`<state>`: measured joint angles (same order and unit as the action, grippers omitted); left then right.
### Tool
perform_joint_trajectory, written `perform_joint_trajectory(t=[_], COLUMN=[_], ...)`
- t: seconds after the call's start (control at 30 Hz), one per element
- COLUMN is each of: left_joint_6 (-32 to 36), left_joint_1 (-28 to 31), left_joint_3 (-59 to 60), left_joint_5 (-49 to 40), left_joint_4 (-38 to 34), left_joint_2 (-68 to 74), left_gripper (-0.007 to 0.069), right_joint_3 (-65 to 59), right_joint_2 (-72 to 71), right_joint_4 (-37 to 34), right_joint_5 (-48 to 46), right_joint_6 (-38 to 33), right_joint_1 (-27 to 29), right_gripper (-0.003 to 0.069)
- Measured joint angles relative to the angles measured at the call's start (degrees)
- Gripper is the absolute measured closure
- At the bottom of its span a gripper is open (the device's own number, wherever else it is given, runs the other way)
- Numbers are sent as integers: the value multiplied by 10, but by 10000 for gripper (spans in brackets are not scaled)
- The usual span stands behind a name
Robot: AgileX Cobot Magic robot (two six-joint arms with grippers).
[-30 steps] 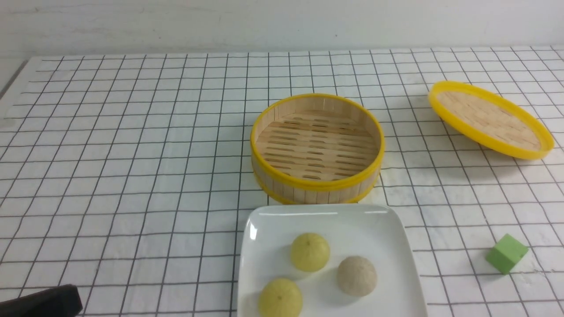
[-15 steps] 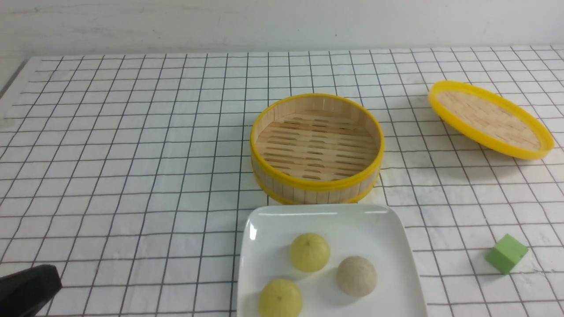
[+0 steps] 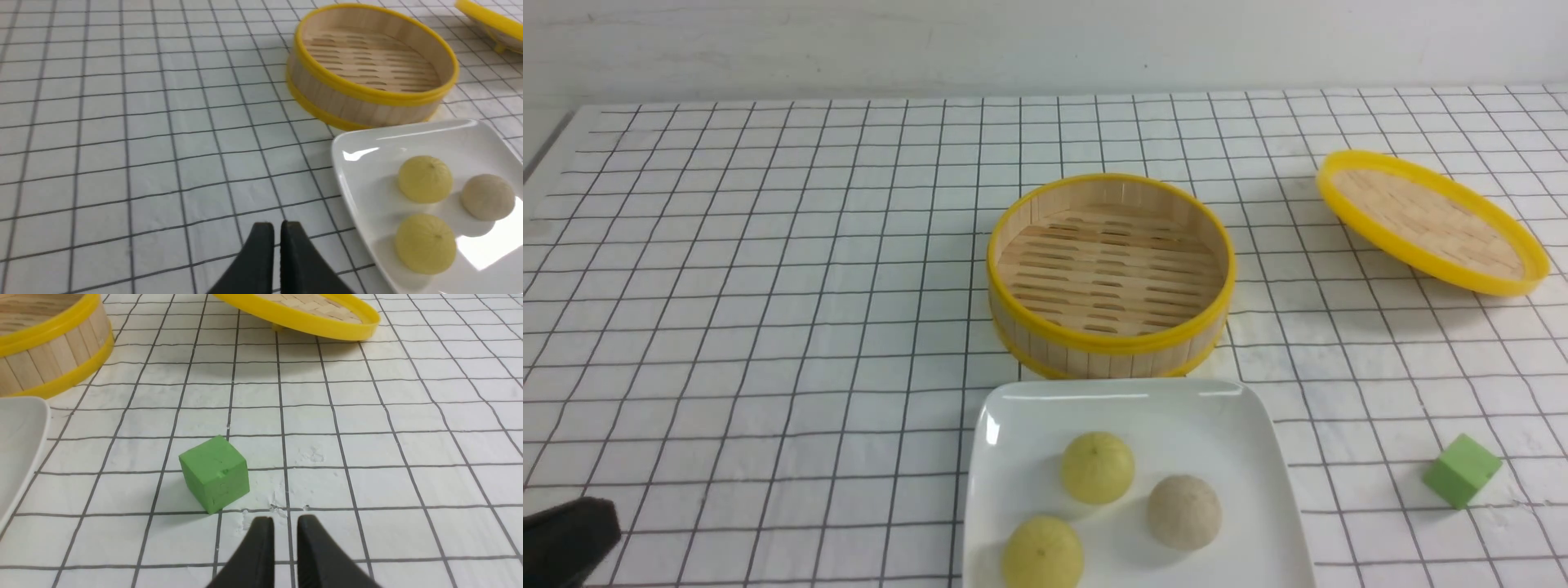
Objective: Put the steamed buns into the plate on the white-black tablecloth.
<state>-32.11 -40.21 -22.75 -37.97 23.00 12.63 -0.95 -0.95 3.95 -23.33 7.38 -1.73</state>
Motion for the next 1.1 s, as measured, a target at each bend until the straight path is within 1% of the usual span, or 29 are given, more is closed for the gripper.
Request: perform_joint_trajectory(t=[0.03, 0.07, 0.1, 0.13, 0.17, 0.2, 0.23, 0.27, 0.37, 0.5, 0.6, 0.7, 0.83, 1.1], left_joint_6=[4, 39, 61, 84, 93, 132, 151, 164, 205, 211, 213, 213, 204, 193], left_joint_1=[3, 34, 53, 79, 91, 134, 167, 186, 284, 368, 390, 393, 393, 393], left_joint_3=[2, 22, 34, 45, 48, 70, 82, 96, 153, 206, 230, 242, 243, 243], left_joint_5=[5, 53, 83, 110, 120, 153, 167, 180, 208, 201, 197, 188, 171, 170], left_joint_4=[0, -24, -40, -60, -64, -98, -115, -132, -187, -198, -185, -169, -156, -150], left_joint_2=[0, 0, 0, 0, 0, 0, 0, 0, 0, -43, -86, -121, -132, -133], left_gripper=[571, 571, 570, 570, 570, 570, 570, 570, 564, 559, 559, 554, 553, 553], right_joint_3=[0, 0, 0, 0, 0, 0, 0, 0, 0, 0, 0, 0, 0, 0], right_joint_2=[0, 0, 0, 0, 0, 0, 0, 0, 0, 0, 0, 0, 0, 0], right_joint_4=[0, 0, 0, 0, 0, 0, 0, 0, 0, 0, 0, 0, 0, 0], right_joint_5=[0, 0, 0, 0, 0, 0, 0, 0, 0, 0, 0, 0, 0, 0], right_joint_6=[0, 0, 0, 0, 0, 0, 0, 0, 0, 0, 0, 0, 0, 0], right_joint_1=[0, 0, 0, 0, 0, 0, 0, 0, 0, 0, 0, 0, 0, 0], right_gripper=[546, 546, 546, 544, 543, 540, 539, 538, 535, 530, 526, 523, 518, 515])
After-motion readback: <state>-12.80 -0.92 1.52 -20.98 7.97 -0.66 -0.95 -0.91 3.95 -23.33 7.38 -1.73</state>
